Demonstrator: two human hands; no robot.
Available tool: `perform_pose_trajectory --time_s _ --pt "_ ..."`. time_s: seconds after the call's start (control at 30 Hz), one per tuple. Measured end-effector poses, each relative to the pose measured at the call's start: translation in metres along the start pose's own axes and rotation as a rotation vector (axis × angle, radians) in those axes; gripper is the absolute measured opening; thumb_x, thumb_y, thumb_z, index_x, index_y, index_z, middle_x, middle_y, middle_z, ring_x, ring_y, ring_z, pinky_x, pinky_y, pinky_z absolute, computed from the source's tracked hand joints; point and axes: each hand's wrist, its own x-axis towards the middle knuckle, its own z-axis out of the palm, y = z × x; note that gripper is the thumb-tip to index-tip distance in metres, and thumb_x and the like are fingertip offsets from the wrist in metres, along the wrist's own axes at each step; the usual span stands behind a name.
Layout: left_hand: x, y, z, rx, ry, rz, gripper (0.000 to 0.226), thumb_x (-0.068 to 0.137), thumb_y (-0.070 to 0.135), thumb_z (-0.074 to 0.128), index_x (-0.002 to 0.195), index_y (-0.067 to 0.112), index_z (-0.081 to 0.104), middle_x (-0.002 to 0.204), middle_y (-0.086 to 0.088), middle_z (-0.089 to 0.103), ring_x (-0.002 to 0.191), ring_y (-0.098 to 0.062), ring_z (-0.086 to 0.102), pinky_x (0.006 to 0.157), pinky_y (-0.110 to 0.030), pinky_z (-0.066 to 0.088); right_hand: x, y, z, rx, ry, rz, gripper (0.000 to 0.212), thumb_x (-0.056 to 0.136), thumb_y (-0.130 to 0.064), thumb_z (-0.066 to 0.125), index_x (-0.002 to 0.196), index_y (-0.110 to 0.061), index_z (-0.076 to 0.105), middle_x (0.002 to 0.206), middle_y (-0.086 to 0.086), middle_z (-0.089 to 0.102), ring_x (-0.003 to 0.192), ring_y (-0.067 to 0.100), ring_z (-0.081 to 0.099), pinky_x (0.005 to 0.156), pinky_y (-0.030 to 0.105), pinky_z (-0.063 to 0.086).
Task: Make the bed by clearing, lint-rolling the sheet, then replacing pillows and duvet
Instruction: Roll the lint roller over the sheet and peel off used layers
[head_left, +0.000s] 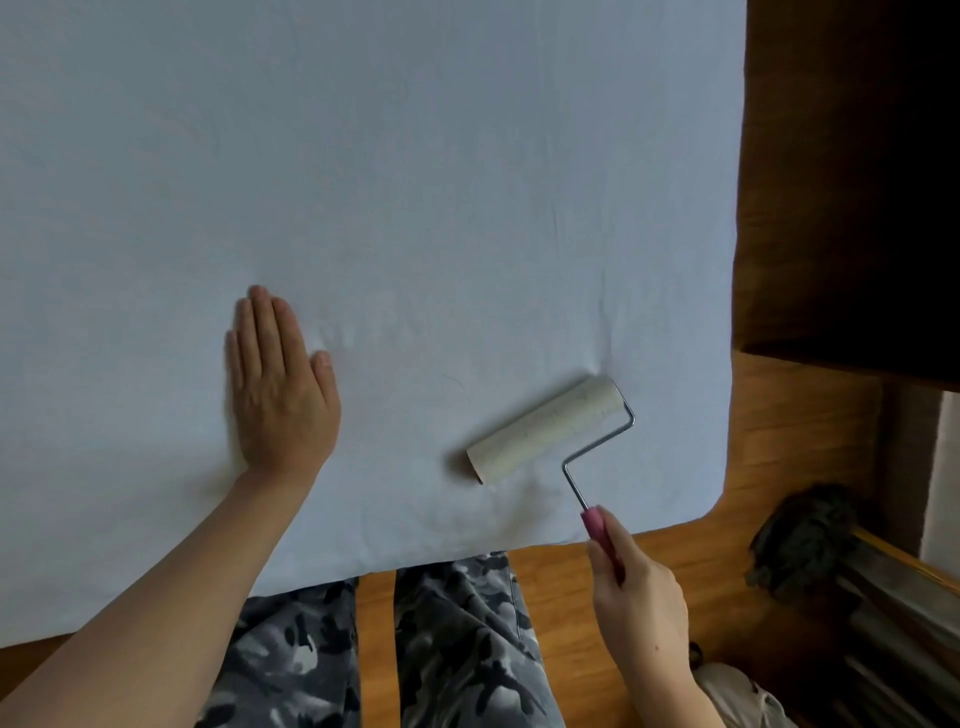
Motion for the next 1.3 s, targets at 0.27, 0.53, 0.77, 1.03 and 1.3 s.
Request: perform_pose_trajectory --time_s 0.27,0.53,0.77,1.03,1.3 --pt "0.000 -0.001 0.003 -0.017 0.022 -0.003 0.055 0.104 0.024 0.027 0.149 -0.007 0.022 0.157 -0.026 0.020 0.147 -0.039 0.017 0.121 -0.045 0.011 0.049 -0.079 0.001 0.039 -0.044 -0.062 0.031 0.100 -0.034 0.047 0.128 -0.036 0.057 0.070 -0.010 0.064 0.061 0.010 0.059 0.052 0.027 0.043" --pt "0.001 -0.001 0.002 -0.035 0.034 -0.005 0.054 0.104 0.024 0.026 0.148 -0.007 0.024 0.156 -0.025 0.022 0.146 -0.037 0.019 0.121 -0.045 0.016 0.152 -0.254 -0.002 0.116 -0.003 -0.241 0.023 0.099 -0.033 0.044 0.113 -0.027 0.061 0.080 -0.002 0.059 0.075 0.024 0.053 0.062 0.030 0.036" --pt "0.000 -0.002 0.001 -0.045 0.029 0.005 0.055 0.103 0.023 0.028 0.148 -0.008 0.024 0.156 -0.027 0.023 0.146 -0.038 0.020 0.121 -0.044 0.014 0.150 -0.249 -0.006 0.096 0.020 -0.277 0.022 0.099 -0.033 0.043 0.112 -0.028 0.060 0.079 -0.002 0.061 0.074 0.023 0.058 0.060 0.029 0.038" --pt "0.001 -0.002 -0.001 -0.032 0.010 0.006 0.055 0.103 0.022 0.030 0.148 -0.008 0.022 0.156 -0.027 0.020 0.146 -0.038 0.017 0.121 -0.044 0.012 0.069 -0.086 -0.002 0.073 0.014 -0.152 0.029 0.100 -0.037 0.046 0.126 -0.041 0.057 0.071 -0.009 0.066 0.060 0.011 0.060 0.055 0.032 0.049" --pt "0.001 -0.002 0.000 -0.018 -0.005 -0.004 0.056 0.102 0.022 0.030 0.149 -0.007 0.020 0.157 -0.025 0.018 0.147 -0.037 0.016 0.121 -0.041 0.008 -0.002 0.022 -0.010 -0.037 -0.049 0.072 0.037 0.095 -0.034 0.054 0.132 -0.036 0.055 0.052 -0.007 0.060 0.046 0.006 0.058 0.042 0.023 0.044"
